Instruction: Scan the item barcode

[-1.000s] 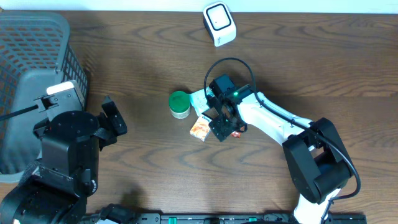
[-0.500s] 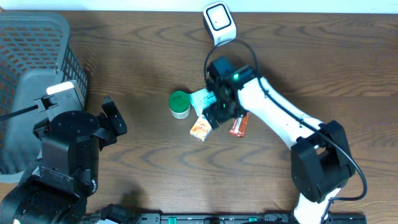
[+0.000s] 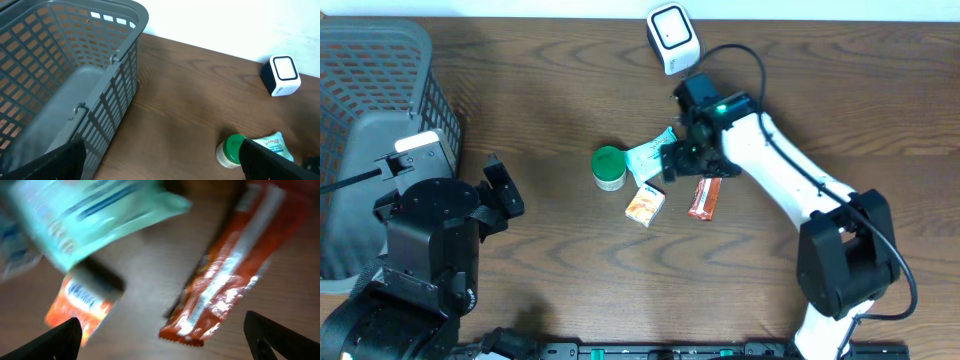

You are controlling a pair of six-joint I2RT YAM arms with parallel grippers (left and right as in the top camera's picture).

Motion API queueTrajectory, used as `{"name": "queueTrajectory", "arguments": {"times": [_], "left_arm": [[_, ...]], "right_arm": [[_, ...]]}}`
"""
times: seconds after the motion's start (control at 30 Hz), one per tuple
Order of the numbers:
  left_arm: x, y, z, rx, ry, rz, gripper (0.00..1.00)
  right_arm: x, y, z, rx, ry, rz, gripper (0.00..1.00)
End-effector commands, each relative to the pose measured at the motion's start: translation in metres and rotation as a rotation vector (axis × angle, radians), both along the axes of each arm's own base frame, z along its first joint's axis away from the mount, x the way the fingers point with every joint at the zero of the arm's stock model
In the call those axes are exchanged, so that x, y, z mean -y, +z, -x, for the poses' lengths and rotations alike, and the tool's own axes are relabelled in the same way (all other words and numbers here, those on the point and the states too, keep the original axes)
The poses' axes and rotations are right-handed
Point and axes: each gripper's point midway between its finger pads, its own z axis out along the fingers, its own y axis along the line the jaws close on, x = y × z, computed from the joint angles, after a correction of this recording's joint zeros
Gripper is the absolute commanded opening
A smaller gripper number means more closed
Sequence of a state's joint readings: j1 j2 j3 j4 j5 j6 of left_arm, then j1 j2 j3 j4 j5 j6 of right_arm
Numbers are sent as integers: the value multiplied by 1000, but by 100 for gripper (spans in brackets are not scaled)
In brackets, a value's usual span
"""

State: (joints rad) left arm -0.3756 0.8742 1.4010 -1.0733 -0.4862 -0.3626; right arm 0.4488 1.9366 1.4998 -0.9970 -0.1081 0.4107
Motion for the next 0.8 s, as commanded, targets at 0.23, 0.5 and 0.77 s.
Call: {"name": "queueTrajectory", "arguments": {"times": [0.23,0.5,0.77], "left_arm": [[-5,0,0,1,24,-13,97],[-5,0,0,1,24,-13,98],[-5,0,0,1,24,-13,98]], "right_arm": [[44,-35,-18,-153,-280,-136,95],[44,-78,-17,-231,-312,-123,92],[47,-90,-15,-251,-289,-112,64]]}}
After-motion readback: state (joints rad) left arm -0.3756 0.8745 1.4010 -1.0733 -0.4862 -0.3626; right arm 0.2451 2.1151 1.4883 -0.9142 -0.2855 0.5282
